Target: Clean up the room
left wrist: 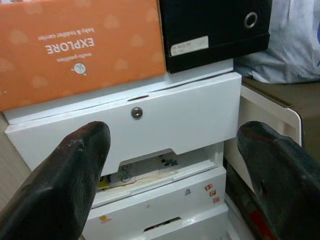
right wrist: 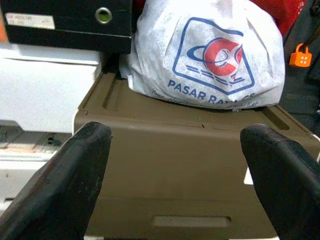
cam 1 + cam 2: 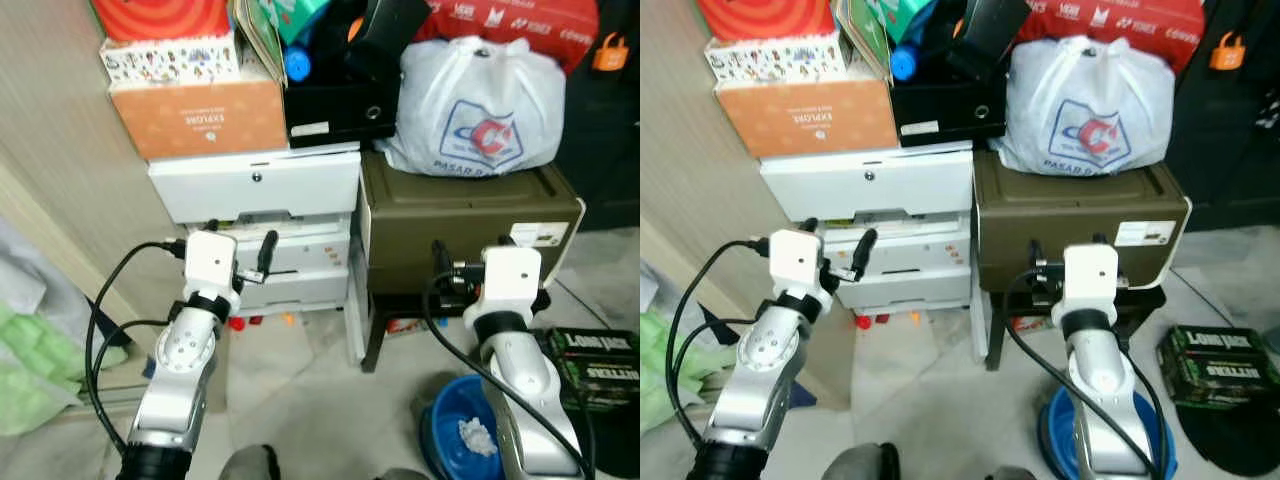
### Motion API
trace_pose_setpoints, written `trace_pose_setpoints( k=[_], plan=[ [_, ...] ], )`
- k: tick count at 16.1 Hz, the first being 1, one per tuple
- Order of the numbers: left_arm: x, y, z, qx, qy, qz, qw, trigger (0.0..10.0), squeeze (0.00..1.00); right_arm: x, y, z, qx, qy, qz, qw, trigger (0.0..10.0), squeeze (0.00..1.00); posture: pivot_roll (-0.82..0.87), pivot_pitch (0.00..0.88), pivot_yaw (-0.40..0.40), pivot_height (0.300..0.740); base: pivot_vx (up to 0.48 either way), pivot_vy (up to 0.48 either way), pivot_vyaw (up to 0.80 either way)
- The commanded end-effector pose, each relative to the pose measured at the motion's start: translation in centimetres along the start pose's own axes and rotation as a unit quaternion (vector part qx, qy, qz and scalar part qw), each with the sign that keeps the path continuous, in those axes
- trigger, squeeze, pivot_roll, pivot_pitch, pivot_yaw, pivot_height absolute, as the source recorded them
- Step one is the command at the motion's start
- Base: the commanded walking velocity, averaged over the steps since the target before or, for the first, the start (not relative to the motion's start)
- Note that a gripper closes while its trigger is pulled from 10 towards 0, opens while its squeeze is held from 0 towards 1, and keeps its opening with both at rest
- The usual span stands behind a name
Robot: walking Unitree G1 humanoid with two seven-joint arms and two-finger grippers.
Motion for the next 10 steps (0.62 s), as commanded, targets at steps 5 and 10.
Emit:
trace_pose_setpoints(
  k=[5,10],
  plan=[
    [1.0,-0.2,-1.8,0.012,0.027,0.009,1.0,10.0,0.0,0.4,0.1,-0.3,-0.005,0.026,-0.009,1.0,10.0,0.0,-0.07,0.105,-0.028,0.74,0.0,0.0,0.8],
    [1.3,-0.4,-2.4,0.026,0.025,0.014,0.999,10.0,0.0,0.8,-0.3,-0.8,0.006,0.026,-0.006,1.0,10.0,0.0,-0.06,0.129,-0.018,0.74,0.0,0.0,0.8]
  ],
)
Point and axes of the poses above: a point about 5 cm out from each wrist's last joint towards the gripper, its own z axis pointing out of the wrist towards the gripper, its own y axis along the axis of the wrist's last joint, x = y × z, the point moved 2 cm from there along z, pointing out of the wrist towards the gripper, and after that the axes turned 13 degrees about -z, right-handed, at the moved point
